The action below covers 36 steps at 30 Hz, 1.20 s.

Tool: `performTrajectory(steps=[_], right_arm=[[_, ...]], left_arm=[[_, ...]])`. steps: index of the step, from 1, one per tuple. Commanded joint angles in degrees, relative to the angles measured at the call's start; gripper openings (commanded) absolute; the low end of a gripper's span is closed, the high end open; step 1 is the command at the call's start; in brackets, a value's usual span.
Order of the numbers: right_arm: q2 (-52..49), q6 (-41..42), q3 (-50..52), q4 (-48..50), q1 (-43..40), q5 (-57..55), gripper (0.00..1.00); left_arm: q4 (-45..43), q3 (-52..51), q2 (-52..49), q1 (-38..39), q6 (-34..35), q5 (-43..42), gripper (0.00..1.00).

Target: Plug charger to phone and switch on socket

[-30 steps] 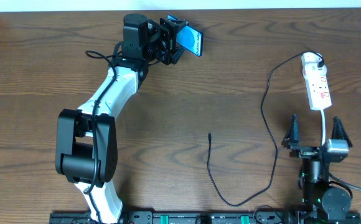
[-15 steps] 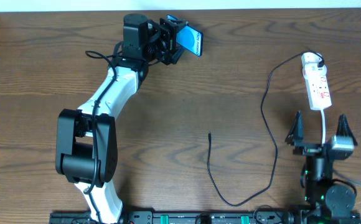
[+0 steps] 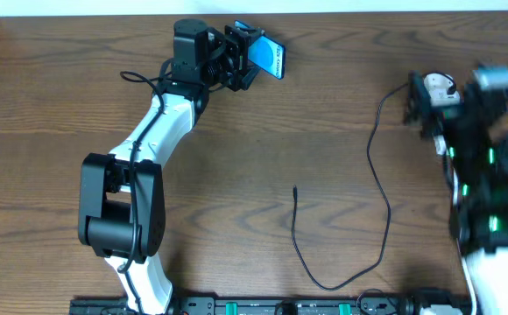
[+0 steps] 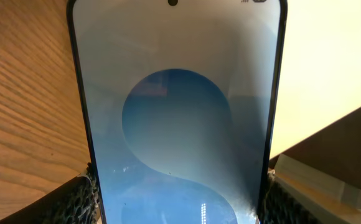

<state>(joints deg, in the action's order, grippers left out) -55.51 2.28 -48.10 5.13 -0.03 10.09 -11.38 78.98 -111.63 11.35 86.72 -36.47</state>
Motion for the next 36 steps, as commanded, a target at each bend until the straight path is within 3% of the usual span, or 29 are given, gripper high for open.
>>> performTrajectory(steps=[1, 5, 8, 14, 18, 24, 36], right_arm=[[-12.76, 6.47, -10.1, -2.56, 0.46, 18.12, 0.99], [-23.93, 9.49, -17.09, -1.44, 0.5, 35.04, 0.99], [-30.29, 13.79, -18.49, 7.28, 0.5, 46.16, 0.99], [-37.66, 17.05, -18.49, 15.43, 0.52, 45.86, 0.99], [-40.89, 25.49, -18.49, 15.21, 1.25, 44.65, 0.99], [-45.38, 30.73, -18.49, 14.36, 4.33, 44.68, 0.99], [-49.35, 27.39, -18.49, 13.55, 12.87, 42.69, 0.99]], left_arm=[[-0.7, 0.39, 2.12, -0.2, -0.98, -0.09, 0.07], [-0.7, 0.39, 2.12, -0.2, -0.98, -0.09, 0.08], [-0.39, 0.39, 2.12, -0.2, -0.98, 0.0, 0.07], [4.15, 0.39, 2.12, -0.17, -1.01, 2.71, 0.07], [7.43, 0.39, 2.12, -0.13, -1.2, 3.43, 0.08], [9.66, 0.39, 2.12, 0.24, -2.29, 5.66, 0.07], [14.21, 0.39, 2.12, 3.15, -2.27, 7.63, 0.08]])
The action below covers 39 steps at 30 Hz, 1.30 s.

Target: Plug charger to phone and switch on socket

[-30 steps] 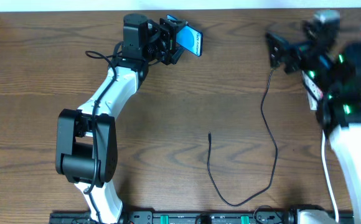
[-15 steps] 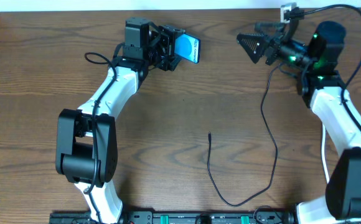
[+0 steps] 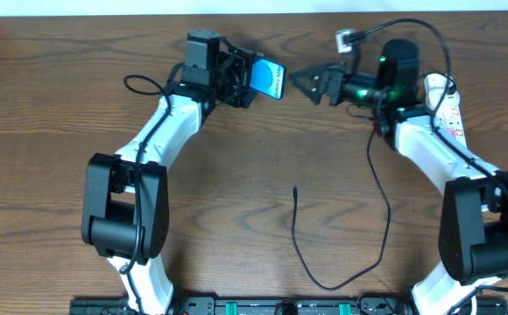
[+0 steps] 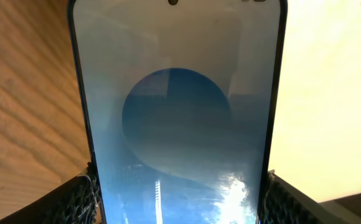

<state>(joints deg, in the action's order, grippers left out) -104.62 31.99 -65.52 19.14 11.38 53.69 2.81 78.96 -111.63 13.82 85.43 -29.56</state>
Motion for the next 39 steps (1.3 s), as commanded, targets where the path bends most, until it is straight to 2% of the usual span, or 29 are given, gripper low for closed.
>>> performTrajectory(steps=[1, 9, 23, 28, 39], right_arm=[[-0.24, -3.17, -1.07, -1.18, 1.86, -1.79, 0.99], [-0.24, -10.03, -1.07, -12.35, 3.26, -10.32, 0.99], [-0.28, -11.5, -1.07, -12.55, 3.37, -13.4, 0.98], [-0.28, -11.47, -1.07, -12.7, 3.37, -14.43, 0.93], [-0.28, -11.5, -1.07, -12.98, 3.37, -16.09, 0.73]], left_arm=[[0.07, 0.42, 2.12, 0.81, -0.98, 0.7, 0.07], [0.15, 0.42, 2.12, 2.03, -0.98, 0.7, 0.07], [0.13, 0.42, 2.12, 4.55, -0.96, 0.48, 0.08], [0.0, 0.42, 2.12, 6.03, -0.92, 0.48, 0.08], [-2.47, 0.42, 2.12, 8.5, 2.1, 0.46, 0.07]])
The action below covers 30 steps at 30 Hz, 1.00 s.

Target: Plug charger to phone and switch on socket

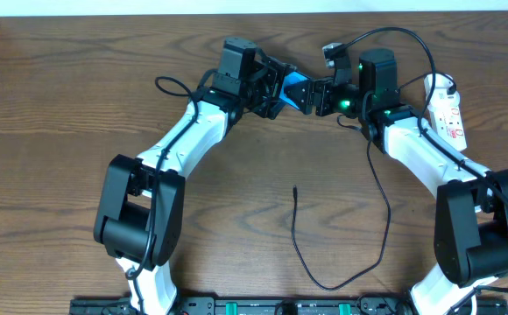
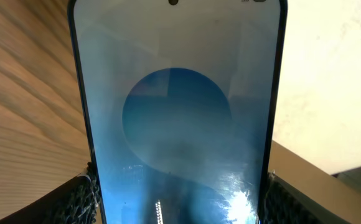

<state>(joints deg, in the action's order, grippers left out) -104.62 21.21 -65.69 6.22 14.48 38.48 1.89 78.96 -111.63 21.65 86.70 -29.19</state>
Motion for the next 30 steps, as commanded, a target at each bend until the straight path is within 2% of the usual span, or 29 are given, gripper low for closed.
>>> performTrajectory(steps=[1, 9, 13, 19, 30], right_arm=[[-0.28, -0.72, -0.9, -0.07, 0.26, -0.87, 0.72], [-0.31, -3.3, -0.9, -1.57, 0.26, -0.87, 0.61], [-0.31, -3.3, -0.9, -1.77, 0.26, -0.9, 0.49], [-0.28, -3.74, -0.9, -1.79, 0.26, -0.87, 0.38], [-0.31, -5.25, -0.9, -1.99, 2.05, -1.79, 0.33]], left_arm=[[-1.99, 0.42, 2.12, 0.76, 0.83, 0.09, 0.07], [-2.6, 0.42, 2.12, 0.83, 1.05, 0.04, 0.07], [-2.6, 0.42, 2.12, 0.85, 1.05, 0.04, 0.07], [-2.6, 0.42, 2.12, 1.22, 1.03, 0.04, 0.07], [-2.58, 0.42, 2.12, 1.95, 1.01, 0.09, 0.07]])
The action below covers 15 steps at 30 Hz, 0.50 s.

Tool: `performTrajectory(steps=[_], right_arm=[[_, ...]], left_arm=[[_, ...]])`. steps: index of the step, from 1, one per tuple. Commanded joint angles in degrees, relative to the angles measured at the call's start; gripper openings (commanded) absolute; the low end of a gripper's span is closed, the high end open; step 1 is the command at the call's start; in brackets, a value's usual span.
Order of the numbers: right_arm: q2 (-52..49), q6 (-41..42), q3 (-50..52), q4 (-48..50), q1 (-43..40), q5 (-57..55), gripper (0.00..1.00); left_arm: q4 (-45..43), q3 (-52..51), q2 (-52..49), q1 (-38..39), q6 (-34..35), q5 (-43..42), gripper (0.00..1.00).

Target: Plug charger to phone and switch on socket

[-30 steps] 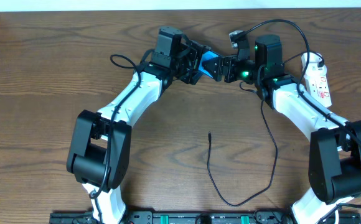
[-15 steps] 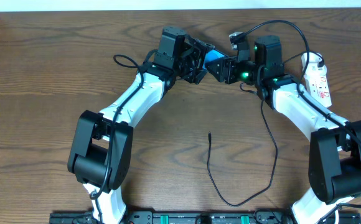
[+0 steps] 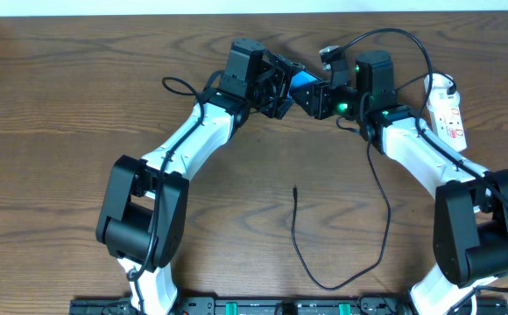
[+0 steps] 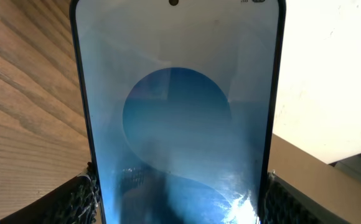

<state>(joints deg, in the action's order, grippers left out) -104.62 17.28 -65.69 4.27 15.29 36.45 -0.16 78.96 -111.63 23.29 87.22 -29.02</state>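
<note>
The phone (image 4: 177, 112), with a blue screen, fills the left wrist view and stands clamped between the mesh pads (image 4: 81, 199) of my left gripper (image 4: 177, 208). From overhead the left gripper (image 3: 285, 86) holds the phone (image 3: 303, 80) above the back middle of the table. My right gripper (image 3: 318, 98) is right against the phone's free end; its jaws are hidden behind it. The black charger cable (image 3: 385, 219) lies looped on the table, its free plug end (image 3: 295, 187) in the middle. The white socket strip (image 3: 448, 107) lies at the far right.
The cable runs from the socket strip past the right arm's elbow and down towards the front edge. Both forearms reach across the back half of the wooden table (image 3: 61, 175). A rail with green lights lines the front edge.
The left gripper with the phone has shifted slightly right, up to the right gripper. A dark reflection now shows low on the phone's screen.
First my left gripper held the phone at the back left while the right arm was over by the socket strip. Then the right gripper stood open, facing the phone across a gap. By the last moment the two had met at the back middle, where they stay.
</note>
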Motion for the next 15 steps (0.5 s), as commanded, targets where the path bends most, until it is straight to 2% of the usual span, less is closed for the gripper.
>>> performTrajectory(steps=[1, 6, 11, 15], right_arm=[[-0.31, -1.42, -0.9, -0.09, 1.4, 0.02, 0.32], [-0.31, -1.53, -0.9, -0.07, 1.68, -0.2, 0.27], [-0.28, -1.53, -0.9, -0.07, 1.68, -0.33, 0.09], [-0.28, -1.51, -0.9, -0.07, 1.68, -0.33, 0.01]], left_arm=[[-0.52, 0.42, 2.12, 0.31, 0.48, -0.09, 0.07], [-0.52, 0.42, 2.12, 0.31, 0.48, -0.09, 0.07], [-0.52, 0.42, 2.12, 0.31, 0.48, -0.09, 0.07], [-0.5, 0.42, 2.12, 0.31, 0.46, -0.09, 0.07]])
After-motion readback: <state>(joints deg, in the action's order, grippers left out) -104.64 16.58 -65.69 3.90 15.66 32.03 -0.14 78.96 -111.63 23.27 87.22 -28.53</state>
